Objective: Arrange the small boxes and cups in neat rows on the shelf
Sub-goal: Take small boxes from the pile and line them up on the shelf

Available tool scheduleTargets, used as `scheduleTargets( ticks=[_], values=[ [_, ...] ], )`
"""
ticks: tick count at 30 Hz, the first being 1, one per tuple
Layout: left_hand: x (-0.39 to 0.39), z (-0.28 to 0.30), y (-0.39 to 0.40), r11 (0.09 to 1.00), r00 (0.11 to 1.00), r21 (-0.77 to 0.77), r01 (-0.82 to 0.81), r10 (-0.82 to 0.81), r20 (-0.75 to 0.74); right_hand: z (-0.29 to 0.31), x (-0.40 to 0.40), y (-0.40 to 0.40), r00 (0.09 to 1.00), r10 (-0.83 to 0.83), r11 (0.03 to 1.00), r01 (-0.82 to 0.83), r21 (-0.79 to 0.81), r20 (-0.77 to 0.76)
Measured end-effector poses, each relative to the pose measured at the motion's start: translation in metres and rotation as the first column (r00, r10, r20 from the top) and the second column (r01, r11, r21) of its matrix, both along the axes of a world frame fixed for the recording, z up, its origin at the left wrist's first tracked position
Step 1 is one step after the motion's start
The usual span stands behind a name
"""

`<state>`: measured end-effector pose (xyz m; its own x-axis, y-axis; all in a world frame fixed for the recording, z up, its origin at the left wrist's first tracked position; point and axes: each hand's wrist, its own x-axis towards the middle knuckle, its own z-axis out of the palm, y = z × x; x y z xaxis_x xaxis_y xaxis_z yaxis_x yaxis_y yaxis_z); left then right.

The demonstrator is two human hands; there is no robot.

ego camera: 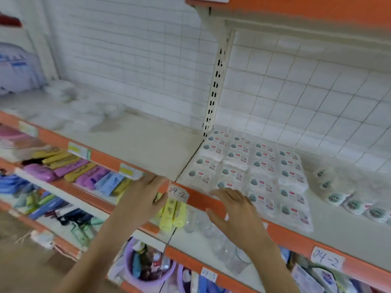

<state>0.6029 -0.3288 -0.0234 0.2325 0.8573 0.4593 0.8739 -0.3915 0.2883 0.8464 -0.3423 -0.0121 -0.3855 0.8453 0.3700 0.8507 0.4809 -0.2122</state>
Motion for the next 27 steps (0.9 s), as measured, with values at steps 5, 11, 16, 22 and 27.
scheduleTargets(
  ticks=[5,11,16,22,27],
  values=[
    [-0.014,-0.049,-0.099,0.958,0.981,-0.21,-0.193,0.196,-0.008,-0.049,-0.014,-0.052,0.986,0.163,0.974,-0.156,-0.162,0.033],
    [-0.047,-0.075,-0.196,0.811,0.866,-0.347,-0.47,0.501,-0.002,-0.076,-0.051,-0.088,0.928,0.369,0.87,-0.364,-0.332,-0.05],
    [-0.082,-0.072,-0.236,0.768,0.809,-0.349,-0.537,0.586,0.045,-0.08,-0.101,-0.101,0.866,0.489,0.785,-0.489,-0.381,-0.105],
    [-0.152,-0.076,-0.24,0.739,0.772,-0.331,-0.587,0.634,0.044,-0.088,-0.172,-0.091,0.845,0.527,0.75,-0.511,-0.421,-0.088],
    [-0.225,-0.075,-0.209,0.753,0.787,-0.336,-0.566,0.615,0.051,-0.072,-0.254,-0.057,0.829,0.559,0.743,-0.519,-0.423,-0.036]
  ],
)
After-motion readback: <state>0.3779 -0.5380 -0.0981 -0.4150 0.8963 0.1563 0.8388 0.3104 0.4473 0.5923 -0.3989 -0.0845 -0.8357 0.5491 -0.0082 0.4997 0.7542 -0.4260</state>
